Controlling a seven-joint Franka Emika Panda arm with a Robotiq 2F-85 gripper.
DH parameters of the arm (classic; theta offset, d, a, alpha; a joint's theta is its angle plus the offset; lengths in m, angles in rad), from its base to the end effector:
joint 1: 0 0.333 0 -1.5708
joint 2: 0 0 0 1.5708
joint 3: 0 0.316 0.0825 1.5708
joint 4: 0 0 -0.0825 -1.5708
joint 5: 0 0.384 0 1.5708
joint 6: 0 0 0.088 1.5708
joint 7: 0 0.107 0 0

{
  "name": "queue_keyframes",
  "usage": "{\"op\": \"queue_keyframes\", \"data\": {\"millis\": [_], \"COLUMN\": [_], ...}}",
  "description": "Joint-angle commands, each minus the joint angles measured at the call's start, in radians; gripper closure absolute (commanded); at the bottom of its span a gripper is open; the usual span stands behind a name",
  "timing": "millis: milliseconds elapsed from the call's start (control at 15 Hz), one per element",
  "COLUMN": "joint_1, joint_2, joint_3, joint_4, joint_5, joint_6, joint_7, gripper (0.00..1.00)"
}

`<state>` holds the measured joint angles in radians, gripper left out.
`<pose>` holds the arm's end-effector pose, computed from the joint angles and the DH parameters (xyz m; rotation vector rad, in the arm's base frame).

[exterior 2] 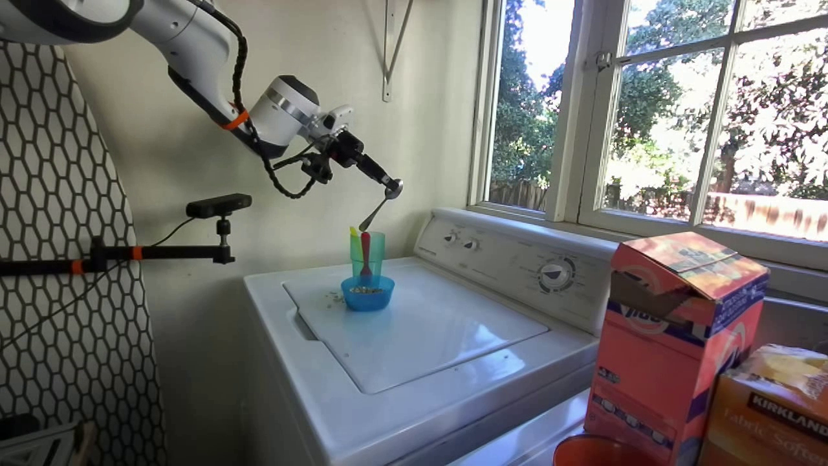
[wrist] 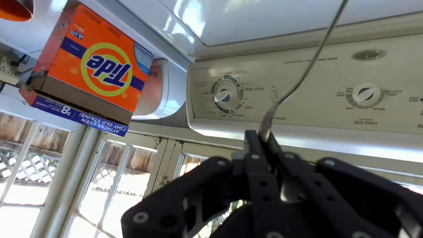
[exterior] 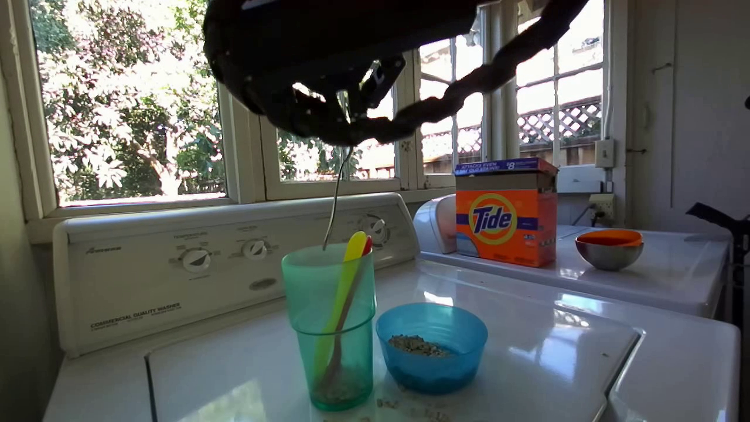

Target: Put the silver spoon inside the green cup.

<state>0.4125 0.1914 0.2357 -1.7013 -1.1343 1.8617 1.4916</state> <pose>0.5502 0.3153 0.5169 2.3077 -0.5590 1.1716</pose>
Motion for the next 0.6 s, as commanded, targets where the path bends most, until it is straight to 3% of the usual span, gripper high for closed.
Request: {"op": "queue_keyframes", "data": {"millis": [0,533], "joint_1": [0.011,0.022], "joint_2": [0.048,0.110], "joint_3": [0.026,0.041], "joint_4": [0.023,0.021], "joint_5": [-0.076,-0.136], "joint_6": [-0.037,-0.036], "joint_7": [0.006,-0.030], "gripper": [0.99,0.99]}}
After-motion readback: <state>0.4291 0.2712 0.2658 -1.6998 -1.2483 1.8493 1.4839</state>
